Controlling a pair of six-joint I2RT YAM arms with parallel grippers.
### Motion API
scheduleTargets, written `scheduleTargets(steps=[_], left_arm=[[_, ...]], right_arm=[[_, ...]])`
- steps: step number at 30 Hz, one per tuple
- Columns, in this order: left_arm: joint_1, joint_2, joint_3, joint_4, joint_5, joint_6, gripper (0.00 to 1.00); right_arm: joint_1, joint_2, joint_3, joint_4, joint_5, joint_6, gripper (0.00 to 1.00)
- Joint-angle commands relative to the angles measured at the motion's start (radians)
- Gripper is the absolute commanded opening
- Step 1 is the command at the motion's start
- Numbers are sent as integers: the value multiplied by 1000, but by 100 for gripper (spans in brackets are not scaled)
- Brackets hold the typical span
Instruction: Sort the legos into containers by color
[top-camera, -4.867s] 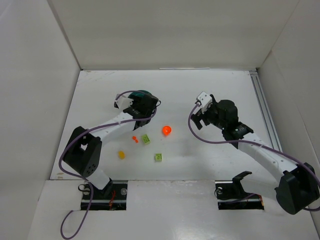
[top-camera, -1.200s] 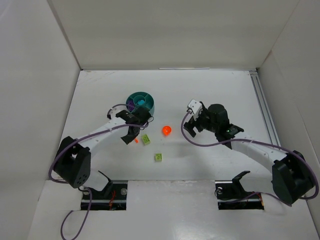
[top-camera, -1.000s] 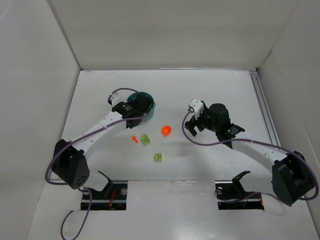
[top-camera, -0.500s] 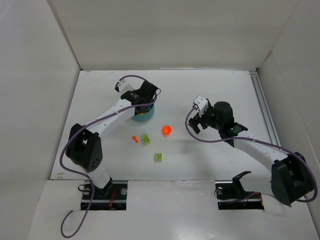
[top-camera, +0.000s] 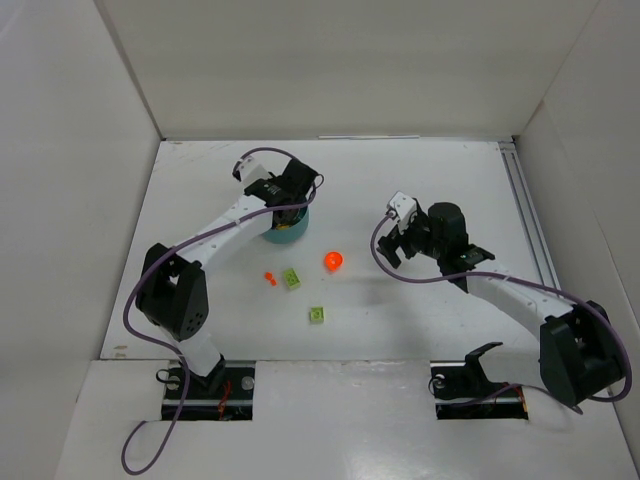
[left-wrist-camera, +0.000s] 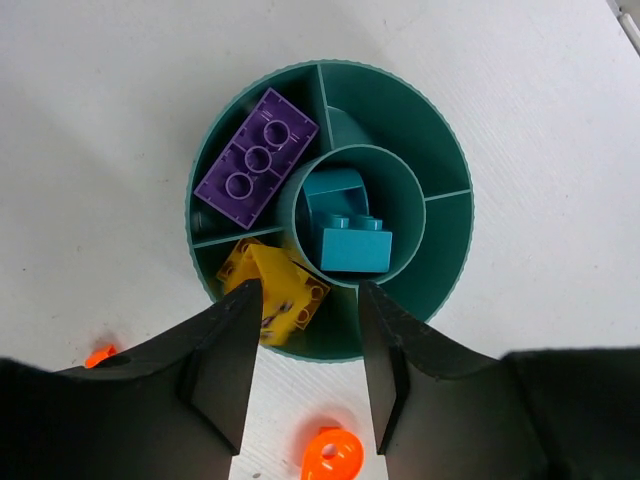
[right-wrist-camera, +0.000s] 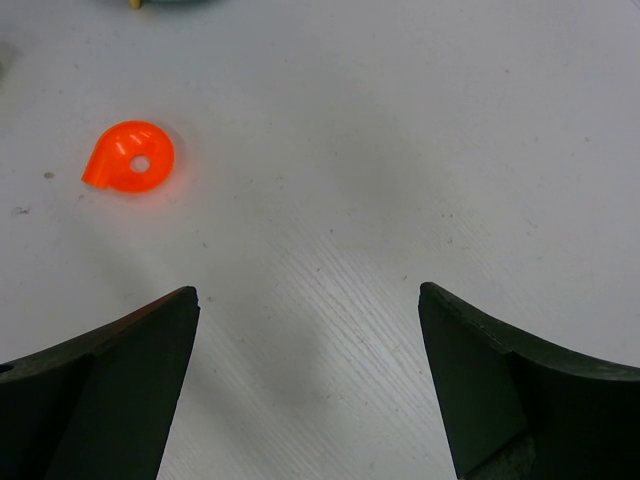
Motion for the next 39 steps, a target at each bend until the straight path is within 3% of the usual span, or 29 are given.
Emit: scheduleTargets(steps=[1,11,15,18,19,23,32,39], left_arm=[[1,-6,43,-3,-25,2,40],[1,-24,34,6,-16,13,52],[1,-99,-9,29,-16,52,68],[1,-203,-105,103,11,133,97],[1,-232,-134,153,54,202,100],[1,-411,-349,256,185,328,100],[1,-719,-682,321,285,365,100],[1,-750,-693,247,260,336,100]], right_arm=[[-8,-1,-7,54,-28,2,95],[-8,-1,-7,54,-48,2,95],[1,-1,-7,54,-57,2,95],[65,-1,5,45,1,2,95],[88,19,19,34,33,2,95],[235,109,78,34,108,2,95],[383,297,195,25,208,-9,95],[392,416,255,15,276,-9,95]])
